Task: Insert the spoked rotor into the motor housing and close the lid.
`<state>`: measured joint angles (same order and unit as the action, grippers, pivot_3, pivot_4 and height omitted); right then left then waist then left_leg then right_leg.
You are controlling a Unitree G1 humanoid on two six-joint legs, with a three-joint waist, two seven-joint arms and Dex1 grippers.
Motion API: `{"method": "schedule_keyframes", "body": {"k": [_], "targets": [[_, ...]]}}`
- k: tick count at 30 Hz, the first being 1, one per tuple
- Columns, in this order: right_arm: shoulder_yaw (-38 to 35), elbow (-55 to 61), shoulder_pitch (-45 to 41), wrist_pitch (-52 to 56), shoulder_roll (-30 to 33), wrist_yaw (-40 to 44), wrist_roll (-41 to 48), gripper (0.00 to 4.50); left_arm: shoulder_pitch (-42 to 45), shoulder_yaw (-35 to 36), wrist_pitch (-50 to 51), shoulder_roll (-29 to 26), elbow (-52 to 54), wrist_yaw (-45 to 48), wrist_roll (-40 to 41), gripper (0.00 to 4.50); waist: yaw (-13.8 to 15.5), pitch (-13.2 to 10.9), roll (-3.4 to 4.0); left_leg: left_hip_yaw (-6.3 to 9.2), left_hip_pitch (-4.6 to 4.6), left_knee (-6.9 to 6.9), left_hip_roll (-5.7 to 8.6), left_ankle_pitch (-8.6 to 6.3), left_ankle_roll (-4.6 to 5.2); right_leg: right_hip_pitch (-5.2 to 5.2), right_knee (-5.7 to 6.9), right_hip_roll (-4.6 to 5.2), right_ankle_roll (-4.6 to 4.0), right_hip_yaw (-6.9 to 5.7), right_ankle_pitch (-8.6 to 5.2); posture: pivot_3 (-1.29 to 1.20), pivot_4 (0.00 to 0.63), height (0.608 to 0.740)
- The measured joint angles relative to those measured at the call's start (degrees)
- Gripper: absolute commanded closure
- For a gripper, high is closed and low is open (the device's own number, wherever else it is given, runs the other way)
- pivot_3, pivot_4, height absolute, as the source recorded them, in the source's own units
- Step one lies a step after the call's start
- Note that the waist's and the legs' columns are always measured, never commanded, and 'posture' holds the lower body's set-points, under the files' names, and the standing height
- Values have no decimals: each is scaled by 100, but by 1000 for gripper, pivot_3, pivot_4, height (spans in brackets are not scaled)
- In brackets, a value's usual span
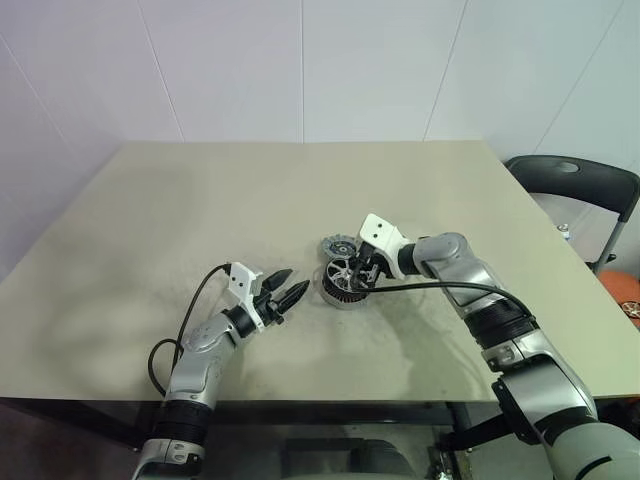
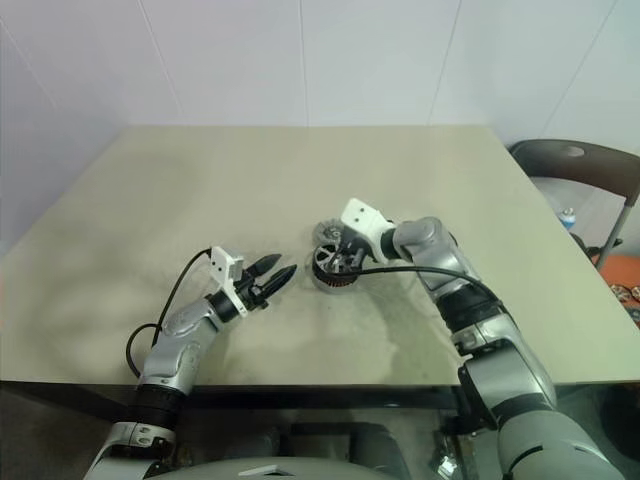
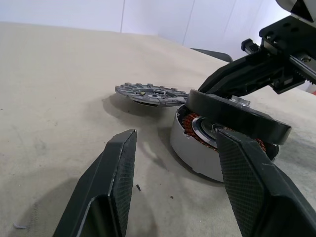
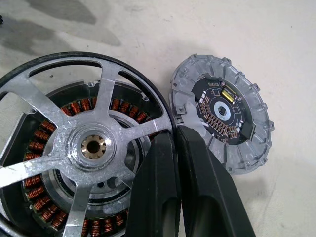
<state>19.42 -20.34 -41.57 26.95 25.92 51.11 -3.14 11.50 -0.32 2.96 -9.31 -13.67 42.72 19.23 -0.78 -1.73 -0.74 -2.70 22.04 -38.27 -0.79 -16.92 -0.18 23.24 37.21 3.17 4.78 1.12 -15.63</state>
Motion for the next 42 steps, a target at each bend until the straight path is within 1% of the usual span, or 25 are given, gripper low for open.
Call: {"method": "schedule_keyframes", "body": {"k": [7,10,29,42], "targets": [[-9,-22,69,-121,16,-41,-69,4493,0,0,0,0,0,-2,0,1806,-5,0,0,-2,-53,4,-1,-1,1,-50,-4,-2,0,1,-1,0,0,740],[-9,-17,86,-126,16,-50,-82,4493,0,-1,0,-2,0,-1,0,1806,-6,0,0,-2,-61,4,-2,-1,1,-58,-3,-2,0,1,-1,0,0,740],[-53,208,263,-51,-176,-361,-130,4493,0,-1,1,-17,0,2,0,1806,-27,1,-1,-2,-63,6,-6,-1,1,-58,-4,-3,-1,3,-2,0,0,740],[179,499,328,-211,-229,-481,-597,4493,0,-1,2,-28,0,3,0,1806,-34,1,-1,-2,-65,7,-9,-1,1,-57,-4,-6,-1,4,-2,0,0,740]]}}
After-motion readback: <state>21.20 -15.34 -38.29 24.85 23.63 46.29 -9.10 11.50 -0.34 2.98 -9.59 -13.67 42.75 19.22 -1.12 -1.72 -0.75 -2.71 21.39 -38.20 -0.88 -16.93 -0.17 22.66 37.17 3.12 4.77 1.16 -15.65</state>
